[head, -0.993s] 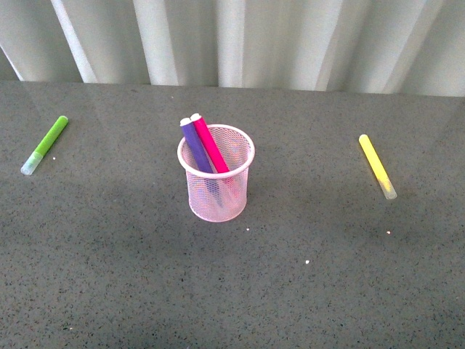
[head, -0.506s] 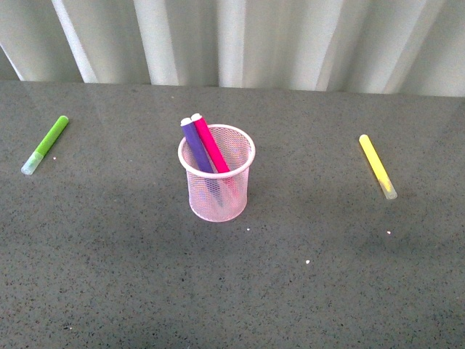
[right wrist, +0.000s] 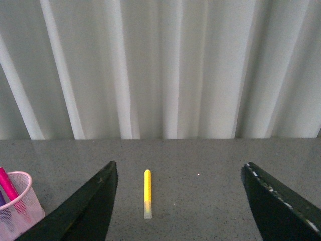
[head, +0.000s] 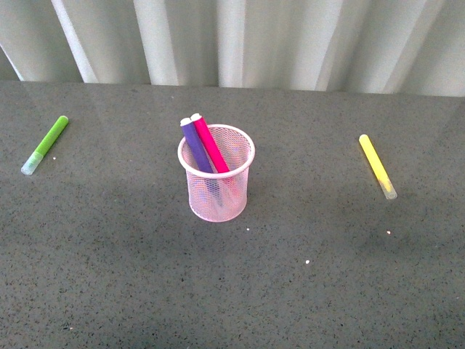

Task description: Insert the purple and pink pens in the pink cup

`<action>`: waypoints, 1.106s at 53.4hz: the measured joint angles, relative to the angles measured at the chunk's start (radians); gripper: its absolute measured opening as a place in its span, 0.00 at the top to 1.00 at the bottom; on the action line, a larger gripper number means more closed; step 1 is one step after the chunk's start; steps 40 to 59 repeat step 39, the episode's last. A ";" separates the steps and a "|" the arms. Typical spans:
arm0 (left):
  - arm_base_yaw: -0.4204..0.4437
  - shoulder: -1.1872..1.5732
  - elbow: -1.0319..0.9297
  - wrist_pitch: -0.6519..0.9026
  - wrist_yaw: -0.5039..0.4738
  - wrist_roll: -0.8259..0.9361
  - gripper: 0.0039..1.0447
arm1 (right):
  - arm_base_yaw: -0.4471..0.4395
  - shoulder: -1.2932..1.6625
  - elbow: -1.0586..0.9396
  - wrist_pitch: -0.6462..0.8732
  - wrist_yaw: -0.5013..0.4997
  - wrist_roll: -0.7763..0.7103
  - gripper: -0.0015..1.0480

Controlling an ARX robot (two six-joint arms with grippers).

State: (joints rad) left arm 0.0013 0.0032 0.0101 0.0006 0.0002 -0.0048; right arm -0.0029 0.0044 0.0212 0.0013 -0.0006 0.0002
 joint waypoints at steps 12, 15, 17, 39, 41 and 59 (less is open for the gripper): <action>0.000 0.000 0.000 0.000 0.000 0.000 0.06 | 0.000 0.000 0.000 0.000 0.000 0.000 0.07; 0.000 0.000 0.000 0.000 0.000 0.000 0.06 | 0.000 0.000 0.000 0.000 0.000 0.000 0.07; 0.000 0.000 0.000 0.000 0.000 0.000 0.06 | 0.000 0.000 0.000 0.000 0.000 0.000 0.07; 0.000 0.000 0.000 0.000 0.000 0.000 0.06 | 0.000 0.000 0.000 0.000 0.000 0.000 0.07; 0.000 0.000 0.000 0.000 0.000 0.000 0.06 | 0.000 0.000 0.000 0.000 0.000 0.000 0.07; 0.000 0.000 0.000 0.000 0.000 0.000 0.06 | 0.000 0.000 0.000 0.000 0.000 0.000 0.07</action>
